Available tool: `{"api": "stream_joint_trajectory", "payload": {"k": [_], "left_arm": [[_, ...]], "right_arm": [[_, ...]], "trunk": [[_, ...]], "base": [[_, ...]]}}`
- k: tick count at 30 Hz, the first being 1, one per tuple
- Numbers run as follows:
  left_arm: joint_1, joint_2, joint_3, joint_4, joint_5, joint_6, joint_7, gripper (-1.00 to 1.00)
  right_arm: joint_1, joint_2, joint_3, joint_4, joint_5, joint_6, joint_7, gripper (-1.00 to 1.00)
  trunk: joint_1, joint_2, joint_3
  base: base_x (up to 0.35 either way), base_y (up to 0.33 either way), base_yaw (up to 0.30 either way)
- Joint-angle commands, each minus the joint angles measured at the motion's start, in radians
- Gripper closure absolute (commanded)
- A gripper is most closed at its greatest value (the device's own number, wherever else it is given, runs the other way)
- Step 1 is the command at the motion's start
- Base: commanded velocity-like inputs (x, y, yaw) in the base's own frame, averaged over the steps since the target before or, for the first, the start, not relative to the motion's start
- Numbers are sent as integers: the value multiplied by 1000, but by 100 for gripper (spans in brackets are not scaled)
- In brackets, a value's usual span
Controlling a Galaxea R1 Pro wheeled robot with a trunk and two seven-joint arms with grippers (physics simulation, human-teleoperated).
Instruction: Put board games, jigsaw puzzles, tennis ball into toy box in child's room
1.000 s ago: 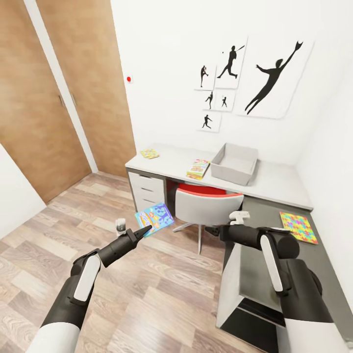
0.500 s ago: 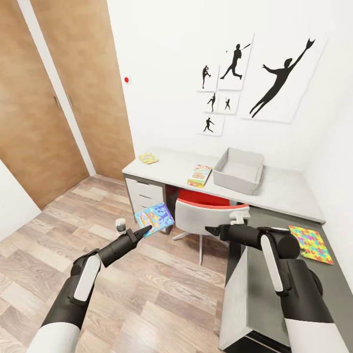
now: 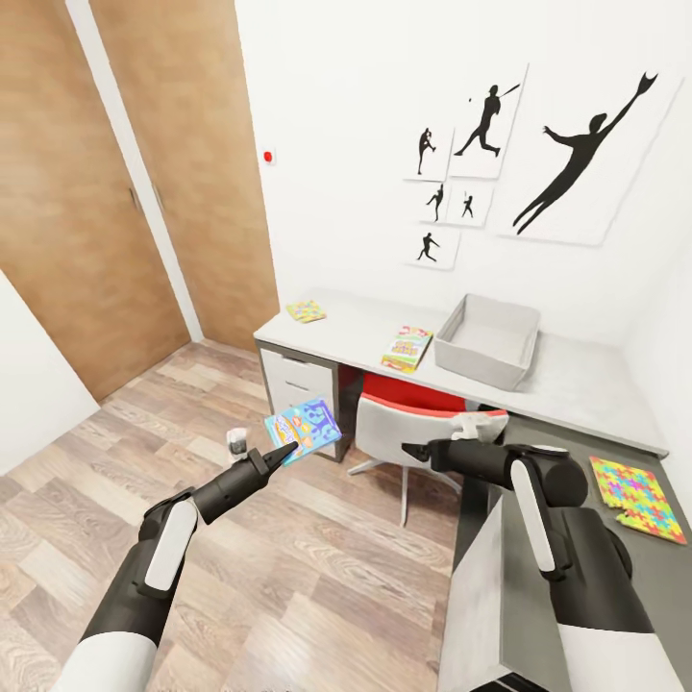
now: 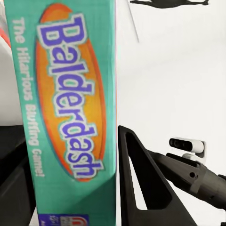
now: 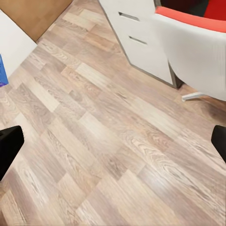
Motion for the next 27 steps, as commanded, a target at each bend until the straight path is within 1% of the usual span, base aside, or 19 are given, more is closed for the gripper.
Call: {"api": "stream_joint_trajectory", "payload": {"k": [1, 27], "left_arm": [[-1, -1, 2, 0, 2, 6, -2, 100], [-1, -1, 2, 0, 3, 6, -3, 100]], "right_arm": [[-1, 0, -1, -1, -5, 6, 0, -100], [-1, 0, -2, -1, -5, 6, 0, -100]], "trunk": [[1, -2, -2], [1, -2, -2]], "base": [[9, -1, 256], [2, 0, 285]]}}
